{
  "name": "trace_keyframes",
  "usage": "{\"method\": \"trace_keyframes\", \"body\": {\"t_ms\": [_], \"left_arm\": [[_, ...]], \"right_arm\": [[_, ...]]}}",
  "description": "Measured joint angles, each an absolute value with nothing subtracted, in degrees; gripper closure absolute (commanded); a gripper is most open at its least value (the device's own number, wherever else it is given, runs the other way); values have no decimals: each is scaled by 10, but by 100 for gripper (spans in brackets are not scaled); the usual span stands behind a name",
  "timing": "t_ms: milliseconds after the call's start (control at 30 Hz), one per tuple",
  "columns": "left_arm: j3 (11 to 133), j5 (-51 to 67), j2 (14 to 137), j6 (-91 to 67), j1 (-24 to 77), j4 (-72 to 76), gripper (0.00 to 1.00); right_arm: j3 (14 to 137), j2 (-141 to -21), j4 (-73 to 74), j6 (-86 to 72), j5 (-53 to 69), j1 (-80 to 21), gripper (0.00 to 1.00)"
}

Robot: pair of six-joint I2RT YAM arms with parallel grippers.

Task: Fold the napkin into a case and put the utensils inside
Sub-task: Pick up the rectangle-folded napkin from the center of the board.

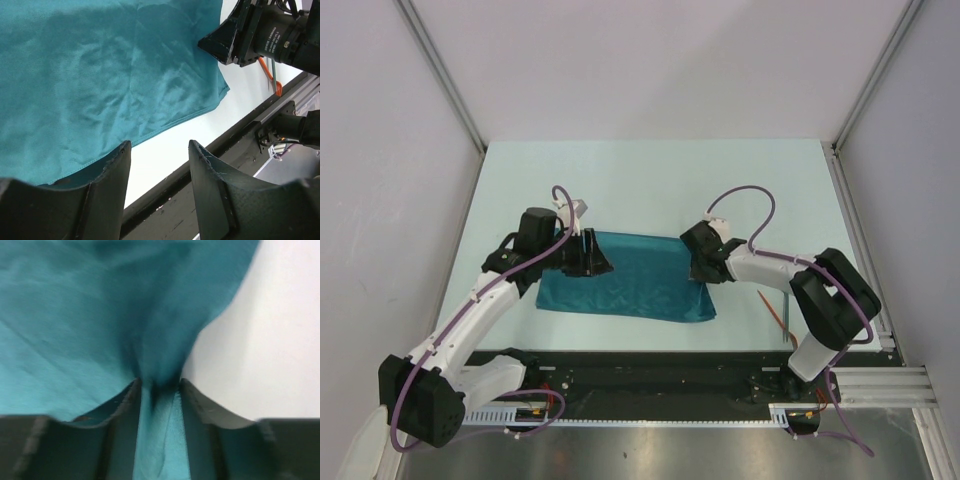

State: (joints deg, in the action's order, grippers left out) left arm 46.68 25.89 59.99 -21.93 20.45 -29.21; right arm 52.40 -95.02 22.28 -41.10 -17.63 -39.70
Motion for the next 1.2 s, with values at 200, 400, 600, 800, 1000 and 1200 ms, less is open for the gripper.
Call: {"method": "trace_keyframes", "body": {"t_ms": [200, 400, 600, 800, 1000, 1200], "left_arm": [[467, 259, 600, -218, 201, -303, 45], [466, 262, 600, -215, 190, -305, 46], [453, 281, 604, -229, 156, -287, 47], [435, 303, 631, -258, 137, -252, 48], [416, 324, 668, -287, 125, -215, 48], [415, 335, 675, -291, 88, -206, 45]], "right_arm": [[514, -953, 165, -418, -161, -398, 94], [488, -928, 152, -406, -139, -378, 100], [426, -853, 185, -359, -103, -306, 100], [396, -765, 238, -293, -84, -199, 100], [410, -739, 265, -259, -76, -181, 100], [479, -779, 298, -262, -88, -255, 100]]}}
